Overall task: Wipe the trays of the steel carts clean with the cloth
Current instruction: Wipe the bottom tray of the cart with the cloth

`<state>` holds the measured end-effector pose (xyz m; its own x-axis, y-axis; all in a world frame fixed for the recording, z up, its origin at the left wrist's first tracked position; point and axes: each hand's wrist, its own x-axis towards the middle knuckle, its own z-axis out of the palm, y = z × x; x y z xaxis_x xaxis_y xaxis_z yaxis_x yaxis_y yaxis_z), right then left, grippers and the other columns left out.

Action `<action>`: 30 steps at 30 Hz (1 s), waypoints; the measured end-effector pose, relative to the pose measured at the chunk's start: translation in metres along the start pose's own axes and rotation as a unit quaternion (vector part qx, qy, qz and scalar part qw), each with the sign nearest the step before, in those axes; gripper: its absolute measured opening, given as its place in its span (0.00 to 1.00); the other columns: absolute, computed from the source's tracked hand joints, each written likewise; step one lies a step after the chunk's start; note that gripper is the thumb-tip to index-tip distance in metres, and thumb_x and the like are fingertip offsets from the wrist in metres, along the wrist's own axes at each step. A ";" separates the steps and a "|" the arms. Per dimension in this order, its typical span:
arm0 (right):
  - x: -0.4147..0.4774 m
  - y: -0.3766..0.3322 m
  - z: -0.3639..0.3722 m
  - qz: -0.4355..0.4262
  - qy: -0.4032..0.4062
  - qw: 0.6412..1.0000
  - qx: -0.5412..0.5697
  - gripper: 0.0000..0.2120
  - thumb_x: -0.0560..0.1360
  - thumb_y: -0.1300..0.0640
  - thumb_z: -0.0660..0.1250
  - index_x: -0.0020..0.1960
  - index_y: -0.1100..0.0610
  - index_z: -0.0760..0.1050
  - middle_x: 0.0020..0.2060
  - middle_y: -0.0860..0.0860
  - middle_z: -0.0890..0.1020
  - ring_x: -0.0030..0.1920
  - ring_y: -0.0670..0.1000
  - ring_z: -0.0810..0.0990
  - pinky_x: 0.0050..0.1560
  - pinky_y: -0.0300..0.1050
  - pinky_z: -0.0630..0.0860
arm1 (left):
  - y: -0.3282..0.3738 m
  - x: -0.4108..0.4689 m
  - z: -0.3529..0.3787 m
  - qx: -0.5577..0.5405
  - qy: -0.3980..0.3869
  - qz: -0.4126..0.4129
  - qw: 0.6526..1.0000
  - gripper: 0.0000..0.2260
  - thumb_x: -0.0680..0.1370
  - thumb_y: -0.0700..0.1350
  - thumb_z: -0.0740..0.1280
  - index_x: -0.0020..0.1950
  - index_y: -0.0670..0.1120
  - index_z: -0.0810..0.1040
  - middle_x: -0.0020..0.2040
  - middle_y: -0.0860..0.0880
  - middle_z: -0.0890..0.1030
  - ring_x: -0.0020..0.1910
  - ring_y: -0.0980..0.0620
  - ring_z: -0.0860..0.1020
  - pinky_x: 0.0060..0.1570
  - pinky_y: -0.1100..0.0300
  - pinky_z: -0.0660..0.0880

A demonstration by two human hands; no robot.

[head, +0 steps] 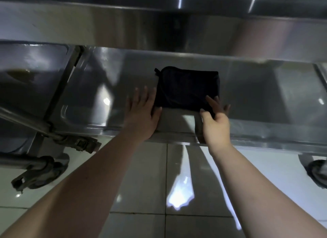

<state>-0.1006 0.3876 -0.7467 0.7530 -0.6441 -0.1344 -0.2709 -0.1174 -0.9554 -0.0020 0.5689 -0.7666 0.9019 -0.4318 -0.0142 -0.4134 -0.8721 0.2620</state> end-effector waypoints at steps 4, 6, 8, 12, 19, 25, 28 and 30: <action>0.014 -0.012 0.010 -0.082 0.019 0.975 -0.208 0.21 0.78 0.55 0.66 0.71 0.48 0.72 0.77 0.49 0.62 0.79 0.55 0.43 0.76 0.51 0.41 | 0.003 0.002 0.004 0.038 0.014 -0.003 0.999 0.33 0.78 0.66 0.43 0.80 0.53 0.44 0.81 0.50 0.49 0.79 0.47 0.43 0.75 0.42 0.38; 0.034 -0.021 0.025 -0.137 -0.017 0.931 -0.337 0.24 0.79 0.50 0.63 0.74 0.46 0.67 0.78 0.49 0.59 0.79 0.57 0.43 0.76 0.56 0.38 | 0.006 0.001 0.005 0.052 0.021 -0.008 0.998 0.36 0.77 0.68 0.42 0.81 0.51 0.44 0.81 0.49 0.50 0.79 0.47 0.44 0.75 0.40 0.39; 0.054 -0.028 0.045 -0.162 -0.076 0.883 -0.434 0.25 0.81 0.44 0.56 0.77 0.43 0.60 0.79 0.48 0.54 0.78 0.59 0.40 0.75 0.61 0.37 | 0.008 0.000 0.004 0.059 0.029 -0.015 0.998 0.39 0.76 0.69 0.42 0.81 0.49 0.45 0.81 0.47 0.50 0.79 0.47 0.44 0.75 0.40 0.38; 0.070 -0.015 0.069 -0.152 -0.126 0.811 -0.550 0.29 0.79 0.32 0.45 0.77 0.36 0.45 0.79 0.43 0.45 0.77 0.62 0.37 0.70 0.71 0.34 | 0.008 -0.001 0.004 0.070 0.040 -0.007 0.997 0.42 0.74 0.71 0.39 0.81 0.47 0.46 0.81 0.47 0.50 0.79 0.49 0.44 0.75 0.41 0.37; 0.112 0.008 -0.031 -0.101 -0.088 0.812 -0.568 0.28 0.77 0.30 0.47 0.76 0.33 0.50 0.79 0.39 0.49 0.78 0.60 0.44 0.68 0.74 0.37 | 0.008 -0.008 0.003 0.063 0.039 0.013 0.997 0.39 0.74 0.71 0.42 0.81 0.52 0.46 0.81 0.51 0.50 0.79 0.50 0.43 0.74 0.40 0.38; 0.134 0.036 -0.163 0.016 -0.055 0.816 -0.575 0.33 0.74 0.29 0.44 0.77 0.38 0.51 0.79 0.42 0.50 0.79 0.57 0.46 0.73 0.69 0.42 | 0.015 -0.013 0.003 0.076 0.012 0.023 0.997 0.37 0.73 0.71 0.39 0.80 0.57 0.45 0.81 0.53 0.47 0.79 0.49 0.42 0.73 0.38 0.34; 0.126 0.037 -0.155 0.021 -0.007 0.828 -0.560 0.31 0.76 0.31 0.47 0.77 0.37 0.51 0.79 0.42 0.51 0.78 0.60 0.47 0.72 0.70 0.42 | 0.016 -0.016 0.006 0.100 -0.005 0.015 0.995 0.38 0.72 0.72 0.38 0.79 0.59 0.44 0.81 0.53 0.44 0.79 0.48 0.40 0.71 0.34 0.35; 0.124 0.034 -0.143 0.016 -0.017 0.827 -0.561 0.31 0.76 0.31 0.47 0.77 0.37 0.50 0.79 0.42 0.51 0.78 0.60 0.46 0.72 0.70 0.43 | 0.016 -0.020 0.007 0.100 -0.006 0.008 0.995 0.38 0.72 0.73 0.37 0.79 0.59 0.43 0.81 0.54 0.44 0.79 0.48 0.40 0.71 0.33 0.36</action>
<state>-0.1023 0.1961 -0.7577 0.7456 -0.6415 -0.1806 -0.6633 -0.7406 -0.1075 -0.0275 0.5618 -0.7692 0.8935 -0.4484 -0.0234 -0.4463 -0.8925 0.0649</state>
